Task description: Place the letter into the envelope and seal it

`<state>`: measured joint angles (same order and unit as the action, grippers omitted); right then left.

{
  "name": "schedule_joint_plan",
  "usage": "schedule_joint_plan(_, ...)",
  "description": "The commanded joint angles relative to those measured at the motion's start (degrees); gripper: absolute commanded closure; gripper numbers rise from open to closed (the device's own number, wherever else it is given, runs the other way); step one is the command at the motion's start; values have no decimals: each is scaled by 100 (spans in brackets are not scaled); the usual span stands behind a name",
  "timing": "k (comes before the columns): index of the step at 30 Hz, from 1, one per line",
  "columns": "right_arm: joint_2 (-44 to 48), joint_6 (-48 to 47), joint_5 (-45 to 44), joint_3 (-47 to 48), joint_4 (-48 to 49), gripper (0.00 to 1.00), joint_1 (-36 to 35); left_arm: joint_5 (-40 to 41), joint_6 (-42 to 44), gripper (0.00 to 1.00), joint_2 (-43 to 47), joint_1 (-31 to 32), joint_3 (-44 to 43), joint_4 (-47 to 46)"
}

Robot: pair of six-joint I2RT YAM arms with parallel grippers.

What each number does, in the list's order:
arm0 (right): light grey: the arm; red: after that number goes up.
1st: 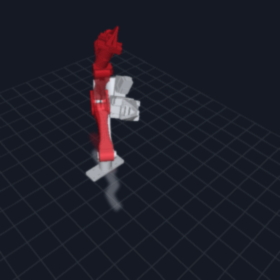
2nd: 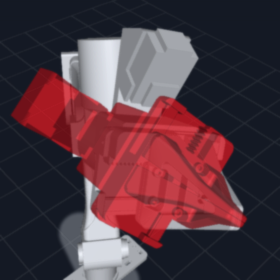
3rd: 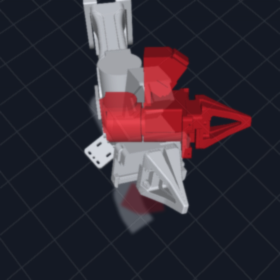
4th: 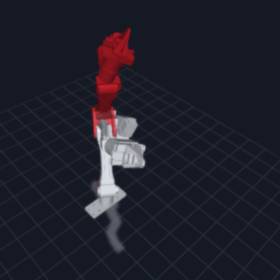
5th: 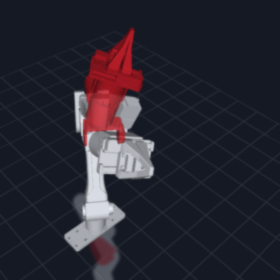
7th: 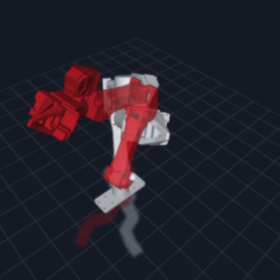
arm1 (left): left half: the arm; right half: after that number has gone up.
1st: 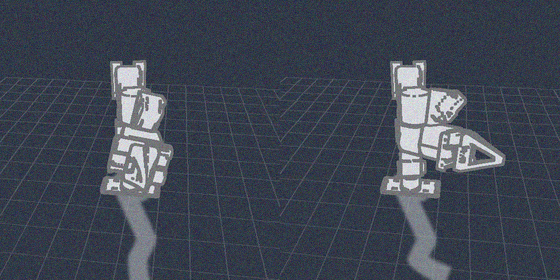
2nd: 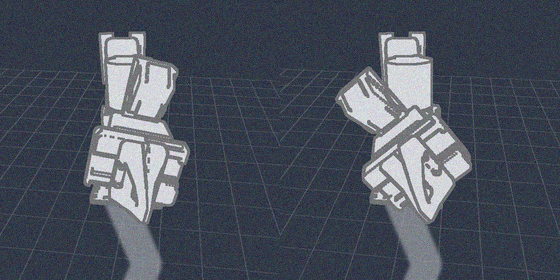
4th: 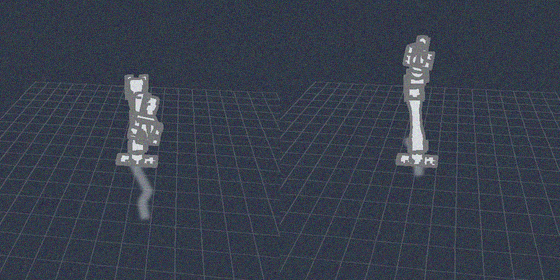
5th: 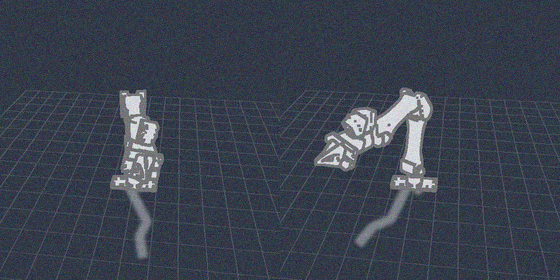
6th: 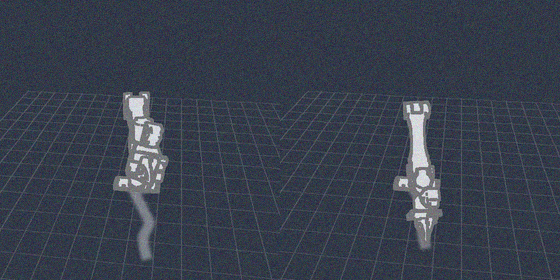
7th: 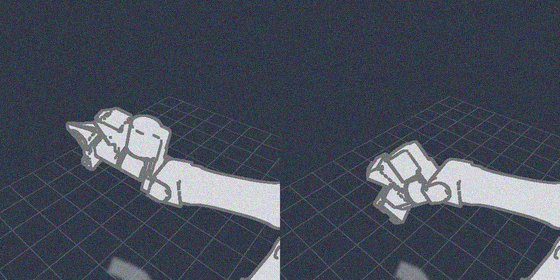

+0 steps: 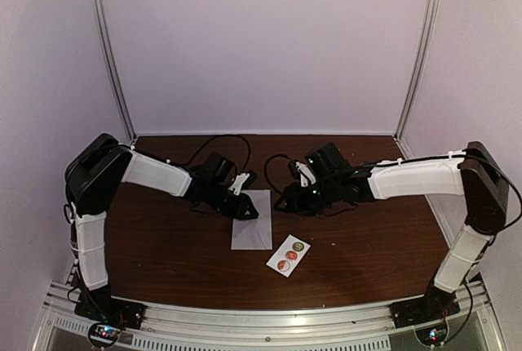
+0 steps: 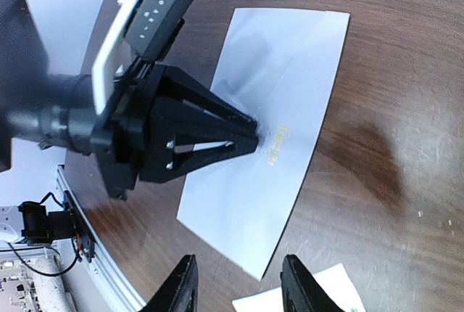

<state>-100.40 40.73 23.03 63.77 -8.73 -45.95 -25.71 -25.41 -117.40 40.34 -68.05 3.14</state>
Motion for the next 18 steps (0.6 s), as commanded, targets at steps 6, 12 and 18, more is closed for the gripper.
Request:
schedule_joint_plan(6,1333,1366,-451,-1330,-383,57,-660,96,19,86,-41,44,319,487)
schedule_joint_plan(12,1241,1850,-787,-1376,-759,58,-1259,62,27,86,-13,44,285,510)
schedule_joint_plan(18,702,1949,-951,-999,-1049,64,-1557,54,40,86,49,44,260,530)
